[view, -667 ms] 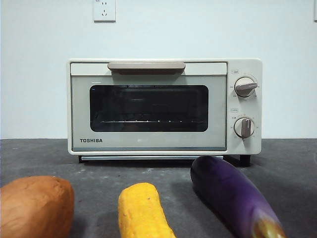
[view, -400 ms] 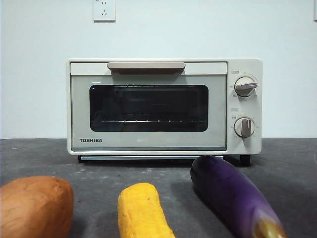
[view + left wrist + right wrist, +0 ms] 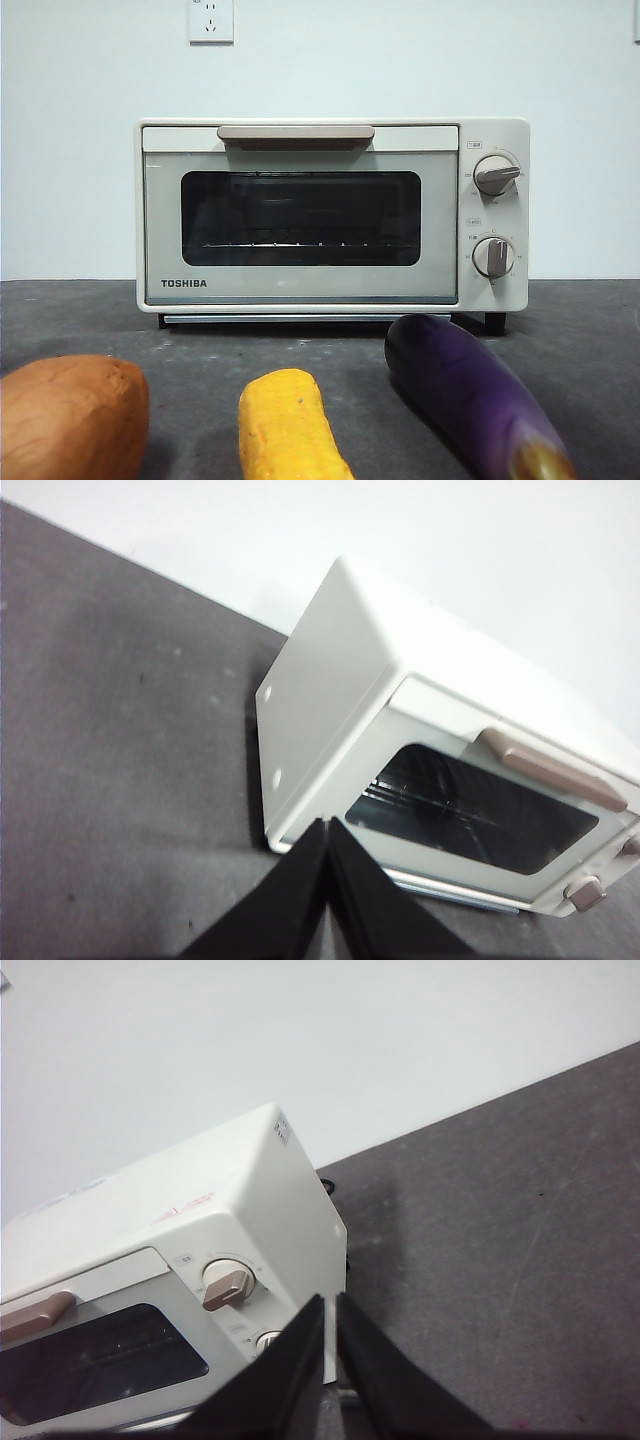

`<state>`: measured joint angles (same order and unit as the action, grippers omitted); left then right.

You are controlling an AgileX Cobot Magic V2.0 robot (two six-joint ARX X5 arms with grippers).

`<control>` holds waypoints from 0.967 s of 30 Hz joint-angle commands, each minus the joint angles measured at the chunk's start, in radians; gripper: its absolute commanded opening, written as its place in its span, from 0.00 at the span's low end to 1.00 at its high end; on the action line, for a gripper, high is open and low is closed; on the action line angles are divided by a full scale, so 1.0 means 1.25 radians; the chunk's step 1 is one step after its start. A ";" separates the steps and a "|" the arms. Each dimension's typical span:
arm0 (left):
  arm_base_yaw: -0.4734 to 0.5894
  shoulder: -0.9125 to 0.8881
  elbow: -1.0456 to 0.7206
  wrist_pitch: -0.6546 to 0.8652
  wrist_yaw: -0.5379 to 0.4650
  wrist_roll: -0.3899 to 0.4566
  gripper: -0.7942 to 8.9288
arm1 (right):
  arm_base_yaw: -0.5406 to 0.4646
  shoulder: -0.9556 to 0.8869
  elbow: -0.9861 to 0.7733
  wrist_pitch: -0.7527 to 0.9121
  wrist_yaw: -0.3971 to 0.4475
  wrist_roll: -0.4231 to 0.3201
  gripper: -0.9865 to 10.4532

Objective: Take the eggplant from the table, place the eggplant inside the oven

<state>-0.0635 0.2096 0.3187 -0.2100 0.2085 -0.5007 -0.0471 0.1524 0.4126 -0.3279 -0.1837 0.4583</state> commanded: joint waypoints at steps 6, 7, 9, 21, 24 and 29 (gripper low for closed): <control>-0.001 0.181 0.167 -0.052 0.046 0.132 0.09 | 0.000 0.146 0.175 -0.107 -0.045 -0.131 0.09; -0.001 0.211 0.194 -0.067 0.062 0.146 0.09 | 0.000 0.172 0.204 -0.132 -0.058 -0.150 0.09; -0.001 0.256 0.234 -0.089 0.093 0.163 0.09 | 0.000 0.209 0.245 -0.172 -0.076 -0.178 0.09; -0.009 0.463 0.377 -0.149 0.253 0.191 0.09 | 0.050 0.352 0.376 -0.354 -0.253 -0.256 0.12; -0.018 0.479 0.377 -0.149 0.252 0.192 0.09 | 0.077 0.371 0.376 -0.395 -0.280 -0.245 0.23; -0.030 0.493 0.377 -0.143 0.252 0.203 0.09 | 0.142 0.406 0.376 -0.485 -0.281 -0.220 0.38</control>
<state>-0.0971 0.8177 0.7689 -0.3996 0.5224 -0.2695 0.1165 0.6487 0.8650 -0.9253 -0.5293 0.1661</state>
